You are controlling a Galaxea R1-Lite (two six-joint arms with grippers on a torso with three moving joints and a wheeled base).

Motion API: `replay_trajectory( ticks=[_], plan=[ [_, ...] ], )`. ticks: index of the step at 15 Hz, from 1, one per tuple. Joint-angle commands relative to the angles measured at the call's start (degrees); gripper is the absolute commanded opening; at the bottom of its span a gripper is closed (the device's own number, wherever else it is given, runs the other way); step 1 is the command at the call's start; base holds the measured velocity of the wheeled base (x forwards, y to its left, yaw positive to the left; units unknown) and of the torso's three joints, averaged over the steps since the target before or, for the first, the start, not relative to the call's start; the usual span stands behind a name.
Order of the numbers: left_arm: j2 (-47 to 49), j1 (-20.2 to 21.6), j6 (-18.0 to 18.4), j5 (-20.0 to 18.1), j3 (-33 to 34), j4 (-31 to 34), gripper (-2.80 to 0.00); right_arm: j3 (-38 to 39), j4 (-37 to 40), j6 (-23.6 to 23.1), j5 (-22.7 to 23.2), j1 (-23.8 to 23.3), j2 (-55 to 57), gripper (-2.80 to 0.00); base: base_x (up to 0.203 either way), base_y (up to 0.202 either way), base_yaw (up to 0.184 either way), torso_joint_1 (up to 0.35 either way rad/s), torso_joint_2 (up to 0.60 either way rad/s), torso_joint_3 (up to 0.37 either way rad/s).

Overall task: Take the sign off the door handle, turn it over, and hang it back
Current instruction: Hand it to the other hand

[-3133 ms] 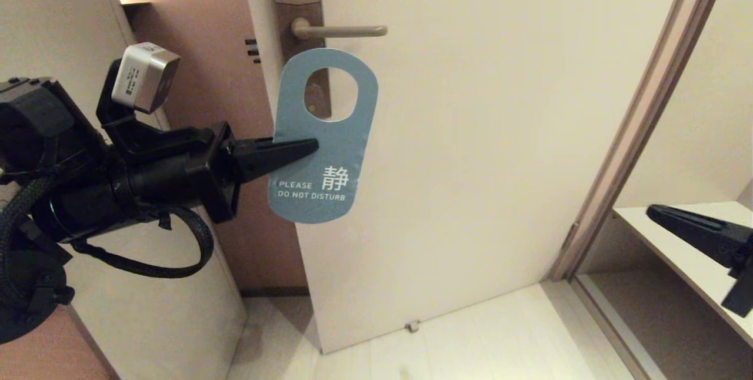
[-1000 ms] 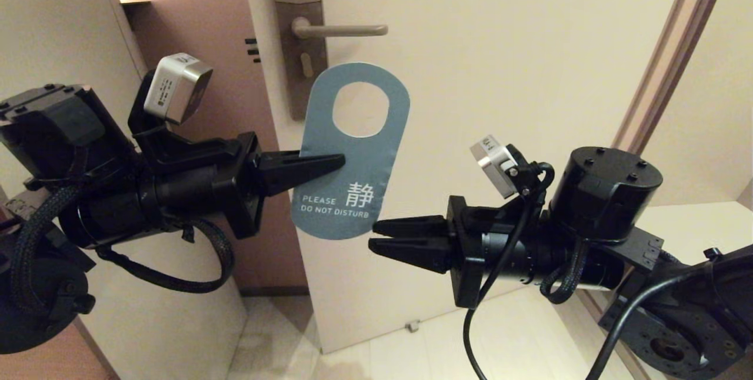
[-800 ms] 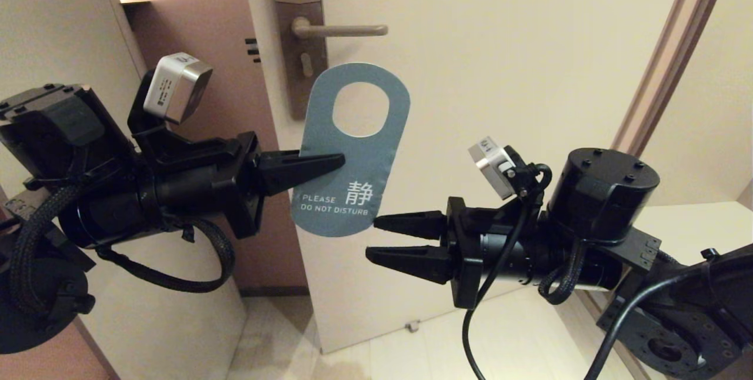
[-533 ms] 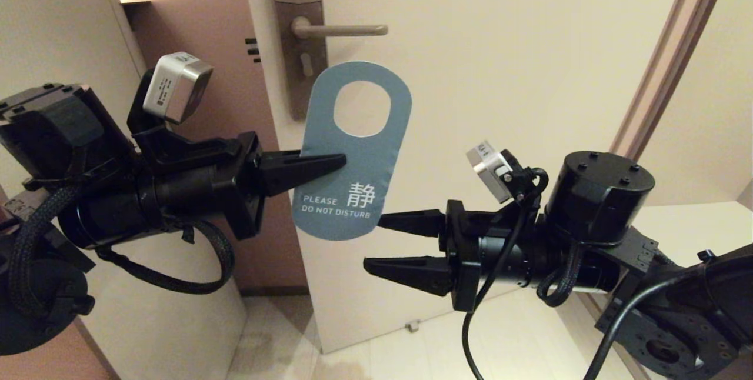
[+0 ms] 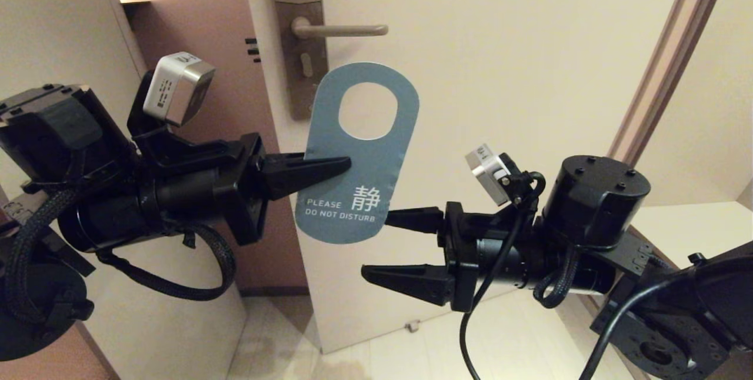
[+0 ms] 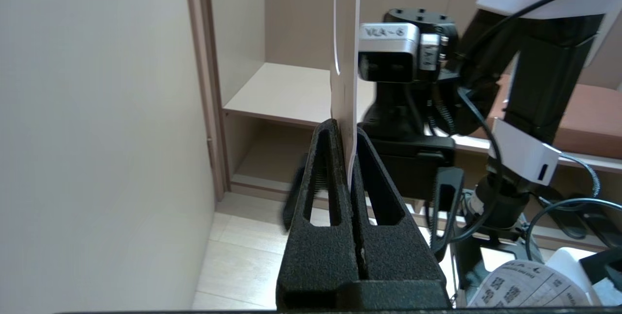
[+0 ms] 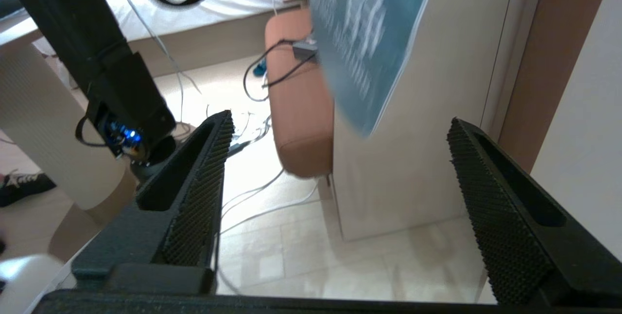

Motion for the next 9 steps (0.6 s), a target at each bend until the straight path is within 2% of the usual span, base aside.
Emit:
replay_trajectory(
  ticks=[1, 6, 9],
  plan=[
    [-0.2, -1.2, 0.0, 0.1, 0.2, -0.3, -2.80, -0.9, -0.7, 0.1, 0.3, 0.1, 1.0, 0.00, 0.000, 0.000, 0.000, 0.000, 0.00, 0.000],
    [-0.1, -2.9, 0.1, 1.6, 0.1, -0.3, -2.80, -6.0, -0.7, 2.3, 0.3, 0.3, 1.5, 0.00, 0.000, 0.000, 0.000, 0.000, 0.00, 0.000],
    [0.2, -2.8, 0.1, 1.6, 0.0, -0.4, -2.80, -6.2, -0.7, 2.5, 0.4, 0.3, 0.9, 0.00, 0.000, 0.000, 0.000, 0.000, 0.00, 0.000]
  ],
)
